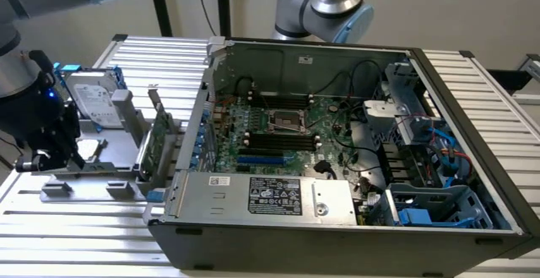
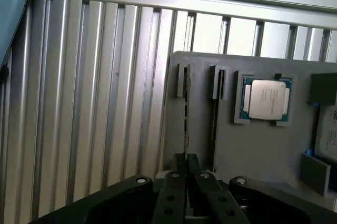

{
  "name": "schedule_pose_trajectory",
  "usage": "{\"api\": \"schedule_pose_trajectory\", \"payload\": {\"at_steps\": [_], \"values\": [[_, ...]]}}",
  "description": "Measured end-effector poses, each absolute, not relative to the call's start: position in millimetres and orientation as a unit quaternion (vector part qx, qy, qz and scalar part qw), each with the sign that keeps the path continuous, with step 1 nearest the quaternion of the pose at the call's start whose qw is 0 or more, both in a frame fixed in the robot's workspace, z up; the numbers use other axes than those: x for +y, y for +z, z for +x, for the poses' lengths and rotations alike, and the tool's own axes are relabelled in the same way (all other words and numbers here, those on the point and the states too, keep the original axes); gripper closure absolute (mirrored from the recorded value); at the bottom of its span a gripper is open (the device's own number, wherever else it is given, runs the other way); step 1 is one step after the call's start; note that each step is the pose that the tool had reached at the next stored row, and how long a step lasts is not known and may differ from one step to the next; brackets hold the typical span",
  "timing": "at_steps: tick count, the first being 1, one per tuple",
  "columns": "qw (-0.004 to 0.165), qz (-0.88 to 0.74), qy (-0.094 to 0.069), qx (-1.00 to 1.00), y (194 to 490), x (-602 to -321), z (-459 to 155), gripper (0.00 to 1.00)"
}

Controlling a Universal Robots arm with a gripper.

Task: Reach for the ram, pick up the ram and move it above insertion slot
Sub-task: 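Pick up the ram and move it above insertion slot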

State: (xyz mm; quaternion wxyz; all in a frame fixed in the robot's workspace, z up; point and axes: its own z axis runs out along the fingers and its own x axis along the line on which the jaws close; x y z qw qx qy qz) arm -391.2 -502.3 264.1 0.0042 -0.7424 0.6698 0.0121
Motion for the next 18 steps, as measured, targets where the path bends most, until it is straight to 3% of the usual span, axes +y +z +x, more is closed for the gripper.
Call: {"api": "schedule_pose_trajectory", "payload": {"at_steps": [18], "values": [[0.006,-0.746,0.020,0.666,343.6,-502.3,-339.8,0.87]]}}
